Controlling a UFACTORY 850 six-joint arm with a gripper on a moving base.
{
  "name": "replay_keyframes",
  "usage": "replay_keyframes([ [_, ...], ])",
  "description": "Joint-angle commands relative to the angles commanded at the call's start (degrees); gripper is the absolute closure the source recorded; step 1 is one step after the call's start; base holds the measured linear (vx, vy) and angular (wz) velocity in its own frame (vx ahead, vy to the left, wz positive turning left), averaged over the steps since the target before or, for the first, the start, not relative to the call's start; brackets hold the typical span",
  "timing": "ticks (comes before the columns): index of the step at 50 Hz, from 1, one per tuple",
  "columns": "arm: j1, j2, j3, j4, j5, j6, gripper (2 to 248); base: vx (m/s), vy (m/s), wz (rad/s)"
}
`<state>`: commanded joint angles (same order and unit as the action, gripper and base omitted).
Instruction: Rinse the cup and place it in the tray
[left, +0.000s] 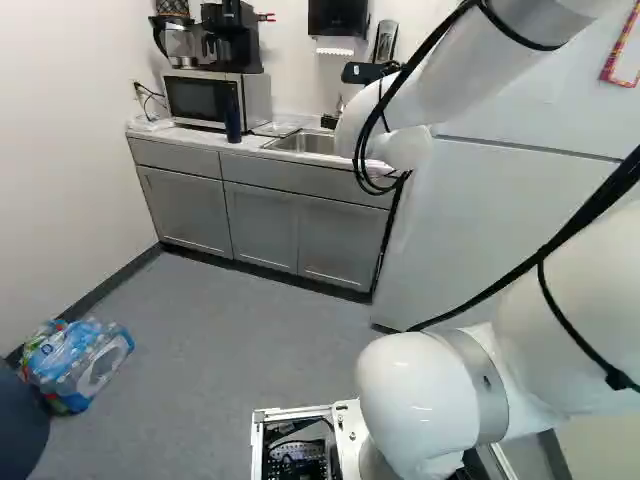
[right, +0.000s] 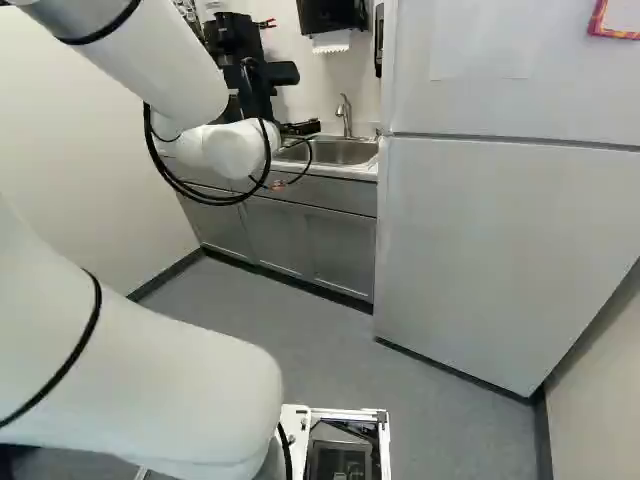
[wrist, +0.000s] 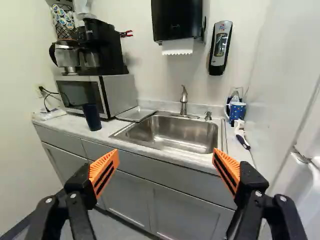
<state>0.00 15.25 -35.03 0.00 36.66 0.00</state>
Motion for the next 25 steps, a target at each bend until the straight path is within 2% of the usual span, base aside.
replay_keyframes([
  [25,0.0,0.5,-2.58,0.0,-3.71,0.0,3,0.0,0.0,0.0],
])
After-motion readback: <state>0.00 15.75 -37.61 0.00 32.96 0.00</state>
